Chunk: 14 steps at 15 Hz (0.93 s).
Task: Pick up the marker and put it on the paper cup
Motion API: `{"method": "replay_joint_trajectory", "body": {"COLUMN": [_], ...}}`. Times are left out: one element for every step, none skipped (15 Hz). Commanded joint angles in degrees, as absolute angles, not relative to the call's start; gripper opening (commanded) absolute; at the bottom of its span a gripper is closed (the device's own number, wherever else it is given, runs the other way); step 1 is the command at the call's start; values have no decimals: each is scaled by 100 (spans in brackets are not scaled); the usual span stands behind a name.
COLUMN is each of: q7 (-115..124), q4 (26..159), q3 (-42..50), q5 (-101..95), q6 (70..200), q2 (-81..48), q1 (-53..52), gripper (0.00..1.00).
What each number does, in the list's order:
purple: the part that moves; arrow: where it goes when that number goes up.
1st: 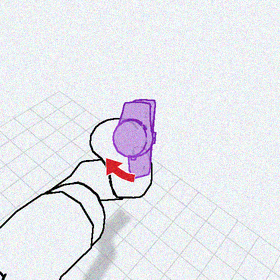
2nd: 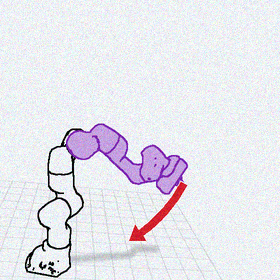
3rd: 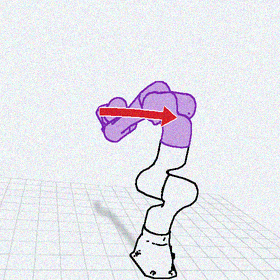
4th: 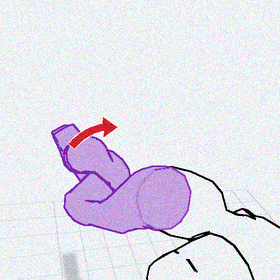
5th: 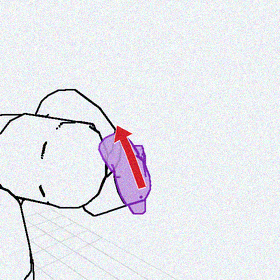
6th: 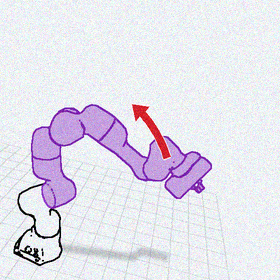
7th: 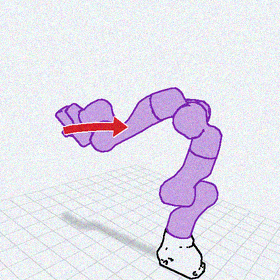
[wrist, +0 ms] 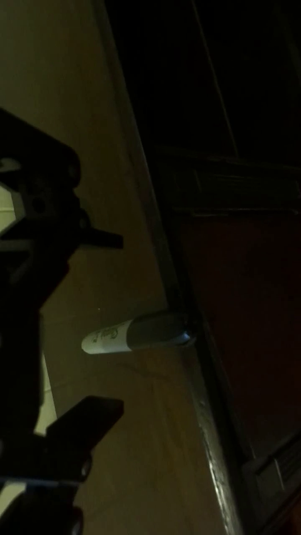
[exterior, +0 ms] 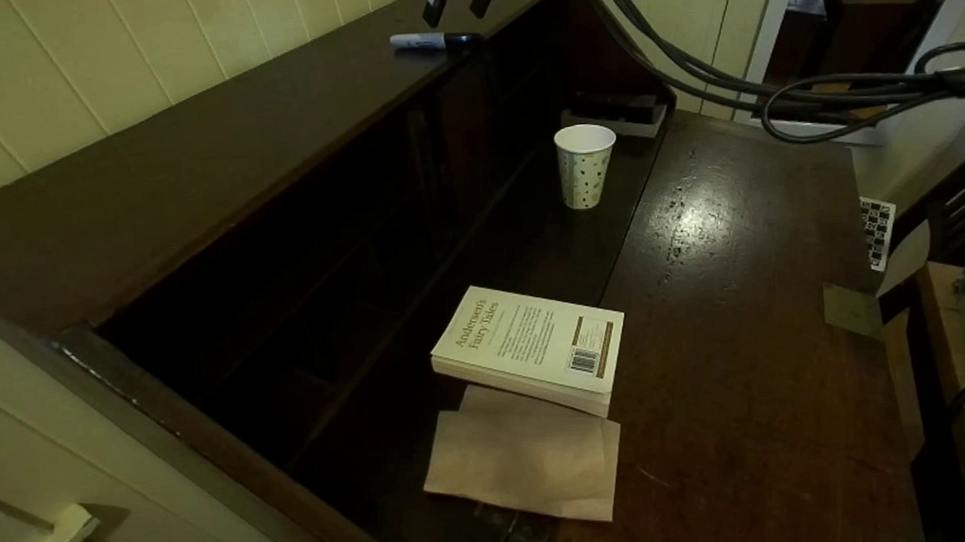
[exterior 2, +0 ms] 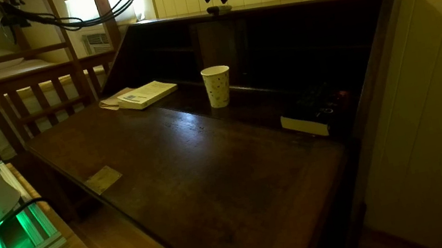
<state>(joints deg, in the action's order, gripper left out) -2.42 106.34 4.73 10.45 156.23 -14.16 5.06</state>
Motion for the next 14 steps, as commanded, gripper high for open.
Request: {"method": "replay_joint_trajectory", "body": {"q7": [-203, -227, -190, -102, -106, -96, -92, -46, -17, -29, -22, -3, -8, 2], "q4": [10391, 10383, 10372, 10378, 10384, 10383, 10377, 10386, 10382, 10370, 10364, 10360, 10353, 10354], "q3": [349, 331, 340, 383, 385, 391, 399, 436, 460, 464, 466, 479, 481, 490], "q5": [1074, 1078, 1048, 962, 952, 938, 923, 854, 806, 787, 781, 761, 758, 740], "q6": [15748, 15780, 15783, 15779, 15768, 15750, 15739, 15766, 15756, 15755, 15714, 15706, 15689, 15678], "q2": [-1606, -1629, -1640, -1655, -1666, -1680, -1699, -1719, -1732, -1740, -1740, -1754, -1766, -1774], "q1": [581, 588, 579, 548, 547, 545, 543, 522, 511, 517, 521, 519, 524, 521], "gripper": [59, 52, 44, 38, 30, 24, 16, 14, 53, 49, 51, 22, 12, 11]}}
